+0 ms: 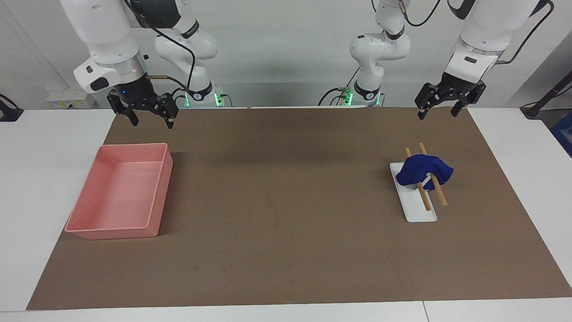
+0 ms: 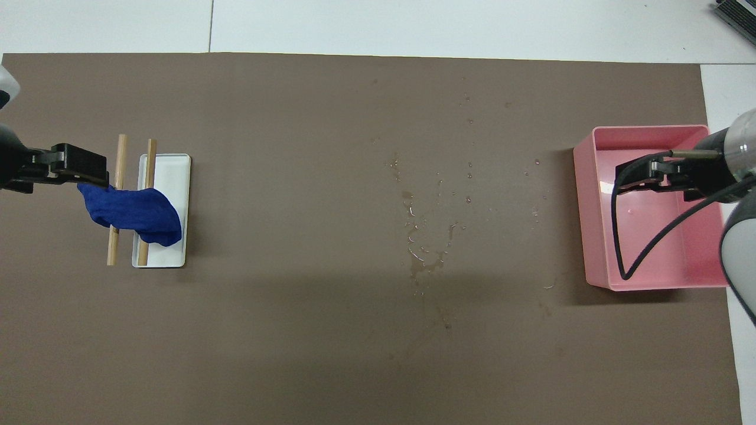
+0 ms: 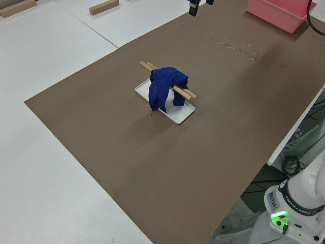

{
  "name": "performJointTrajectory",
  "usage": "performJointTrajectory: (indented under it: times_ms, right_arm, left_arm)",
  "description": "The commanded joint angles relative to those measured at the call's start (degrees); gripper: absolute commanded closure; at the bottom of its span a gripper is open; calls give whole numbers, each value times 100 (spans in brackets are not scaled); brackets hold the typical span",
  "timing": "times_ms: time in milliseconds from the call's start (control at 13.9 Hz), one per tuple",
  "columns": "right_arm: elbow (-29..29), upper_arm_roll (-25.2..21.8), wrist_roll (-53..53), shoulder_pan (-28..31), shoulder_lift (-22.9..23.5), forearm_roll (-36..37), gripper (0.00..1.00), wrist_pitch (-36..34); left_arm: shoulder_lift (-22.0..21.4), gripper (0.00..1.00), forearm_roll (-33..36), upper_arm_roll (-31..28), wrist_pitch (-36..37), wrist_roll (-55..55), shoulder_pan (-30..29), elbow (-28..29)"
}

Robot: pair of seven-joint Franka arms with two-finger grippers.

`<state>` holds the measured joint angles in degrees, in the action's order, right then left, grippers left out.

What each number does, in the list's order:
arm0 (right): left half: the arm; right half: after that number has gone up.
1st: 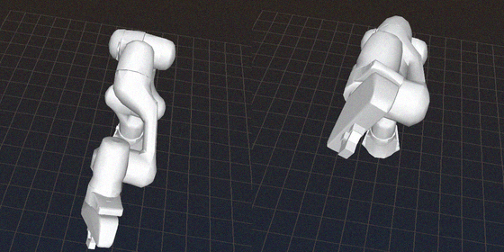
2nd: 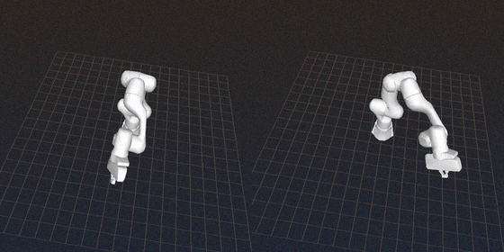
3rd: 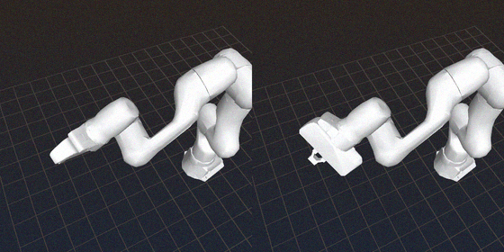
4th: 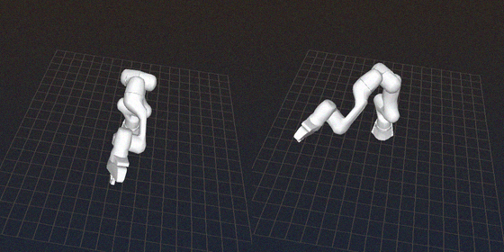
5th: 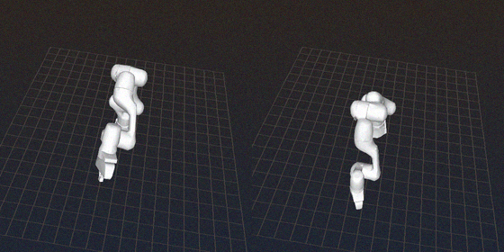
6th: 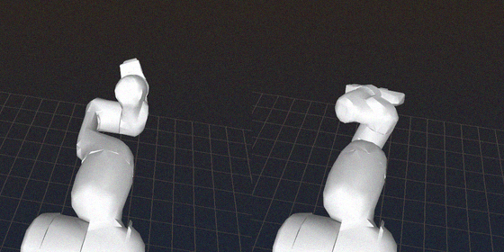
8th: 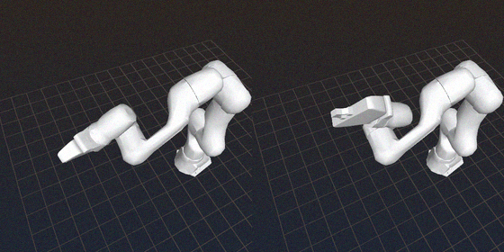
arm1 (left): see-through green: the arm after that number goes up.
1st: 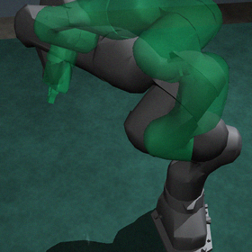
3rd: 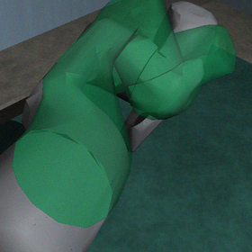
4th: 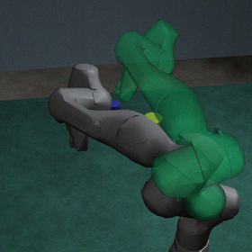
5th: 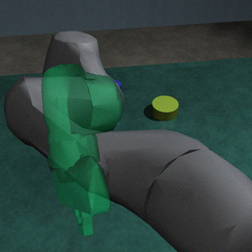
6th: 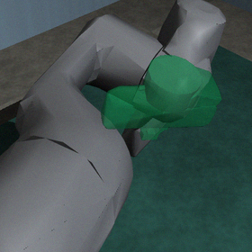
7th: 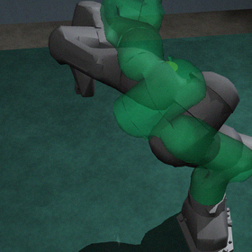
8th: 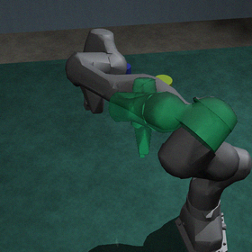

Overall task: Wipe water with towel using both arms
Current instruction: 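Grasp the blue towel on the white tray with the left gripper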

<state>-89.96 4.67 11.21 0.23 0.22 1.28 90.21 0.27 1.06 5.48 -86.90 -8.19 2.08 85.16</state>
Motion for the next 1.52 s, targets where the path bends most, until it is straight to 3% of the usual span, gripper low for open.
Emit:
performJointTrajectory:
  times_ms: [0,361,649,866,1010,1227,1443]
  right_arm:
    - [-100,25,57,12,-75,-23,0,23]
    - [-109,52,65,-15,-75,-32,0,32]
    - [-100,61,74,-23,-84,-32,0,23]
    - [-100,61,39,-6,-84,-32,0,-3]
    - [-100,69,13,-15,-101,-32,0,-4]
    - [-109,61,21,-15,-101,-32,0,-4]
    - [-135,61,30,-15,-110,-32,0,-4]
  left_arm:
    - [-150,0,-44,-56,-134,-104,91,186]
    - [-272,0,-44,-82,-230,-348,30,465]
    - [-685,0,-44,-82,-1291,-2989,12,1483]
    - [-1072,0,-44,-109,-1890,-3969,-110,2354]
    - [-1056,0,-9,-117,-2006,-4102,-225,2646]
    - [-881,0,105,-118,-2443,-5942,-436,2848]
    - [-705,0,123,-118,-2743,-6457,-489,3032]
